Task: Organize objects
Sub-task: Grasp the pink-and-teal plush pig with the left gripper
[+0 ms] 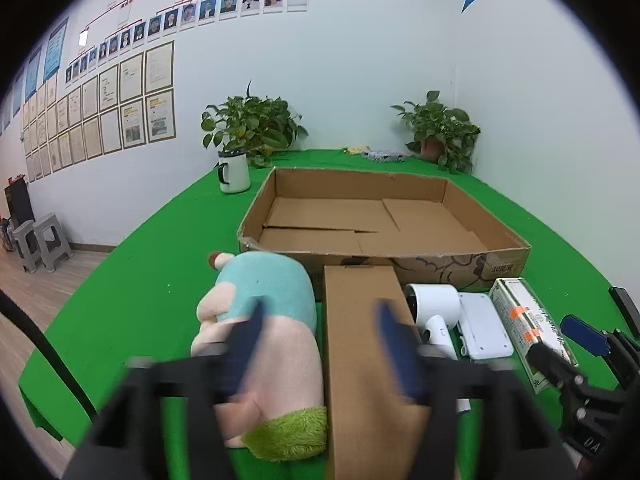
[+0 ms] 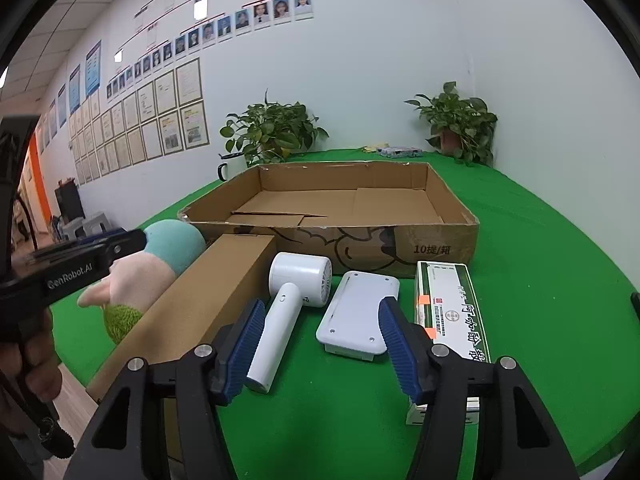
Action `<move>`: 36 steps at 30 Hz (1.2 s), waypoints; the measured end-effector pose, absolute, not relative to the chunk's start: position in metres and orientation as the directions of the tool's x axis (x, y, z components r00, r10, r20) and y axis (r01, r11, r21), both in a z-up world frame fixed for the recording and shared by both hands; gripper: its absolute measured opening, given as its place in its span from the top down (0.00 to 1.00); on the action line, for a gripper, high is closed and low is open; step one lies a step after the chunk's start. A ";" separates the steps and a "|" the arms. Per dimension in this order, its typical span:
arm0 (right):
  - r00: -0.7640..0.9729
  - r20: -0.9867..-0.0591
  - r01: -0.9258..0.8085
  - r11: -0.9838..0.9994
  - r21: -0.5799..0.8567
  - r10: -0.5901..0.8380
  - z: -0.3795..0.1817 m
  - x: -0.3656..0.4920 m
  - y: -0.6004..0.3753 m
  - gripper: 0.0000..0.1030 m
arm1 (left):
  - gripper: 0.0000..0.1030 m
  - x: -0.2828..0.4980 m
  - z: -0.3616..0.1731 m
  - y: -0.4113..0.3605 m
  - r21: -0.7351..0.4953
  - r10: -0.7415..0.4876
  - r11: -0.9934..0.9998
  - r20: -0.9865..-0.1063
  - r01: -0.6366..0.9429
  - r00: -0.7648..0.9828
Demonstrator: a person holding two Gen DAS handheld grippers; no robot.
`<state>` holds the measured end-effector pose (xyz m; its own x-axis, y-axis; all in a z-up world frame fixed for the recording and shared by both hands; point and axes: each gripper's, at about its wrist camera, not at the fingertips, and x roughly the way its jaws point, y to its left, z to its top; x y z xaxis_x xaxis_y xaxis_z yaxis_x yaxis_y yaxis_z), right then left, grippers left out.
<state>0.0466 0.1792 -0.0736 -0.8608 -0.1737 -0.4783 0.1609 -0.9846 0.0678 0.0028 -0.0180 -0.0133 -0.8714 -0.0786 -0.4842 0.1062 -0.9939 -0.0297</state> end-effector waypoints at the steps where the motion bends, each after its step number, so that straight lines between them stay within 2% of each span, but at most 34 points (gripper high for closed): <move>1: -0.861 -0.476 0.165 -0.984 0.071 -0.179 -0.073 0.046 0.178 0.00 | 0.10 0.006 -0.011 -0.019 -0.030 -0.085 -0.993 -0.462 0.112 -0.883; 6: -0.862 -0.473 0.171 -0.983 0.069 -0.183 -0.074 0.039 0.170 0.00 | 0.10 0.002 -0.010 -0.027 0.003 -0.117 -0.991 -0.478 0.131 -0.871; 14: -0.845 -0.473 0.230 -0.968 0.098 -0.249 -0.074 0.033 0.163 0.00 | 0.10 0.008 -0.010 -0.074 -0.097 -0.116 -0.977 -0.513 0.192 -0.850; 20: -0.795 -0.434 0.387 -0.905 0.177 -0.424 -0.056 0.034 0.151 0.00 | 0.10 0.008 -0.028 -0.098 -0.197 0.007 -0.972 -0.578 0.132 -0.816; 24: -0.720 -0.393 0.506 -0.821 0.266 -0.572 -0.044 0.032 0.139 0.00 | 0.11 -0.008 -0.056 -0.104 -0.234 0.057 -0.963 -0.668 0.137 -0.742; 27: -0.673 -0.400 0.554 -0.782 0.285 -0.622 -0.038 0.024 0.122 0.00 | 0.11 -0.009 -0.070 -0.107 -0.314 0.139 -0.943 -0.669 0.109 -0.730; 31: -0.644 -0.433 0.570 -0.773 0.278 -0.630 -0.037 0.016 0.099 0.00 | 0.20 -0.015 -0.079 -0.102 -0.349 0.215 -0.936 -0.677 0.050 -0.704; 36: -0.597 -0.511 0.564 -0.777 0.281 -0.618 -0.039 0.002 0.068 0.01 | 0.36 -0.007 -0.077 -0.103 -0.358 0.231 -0.933 -0.643 0.020 -0.730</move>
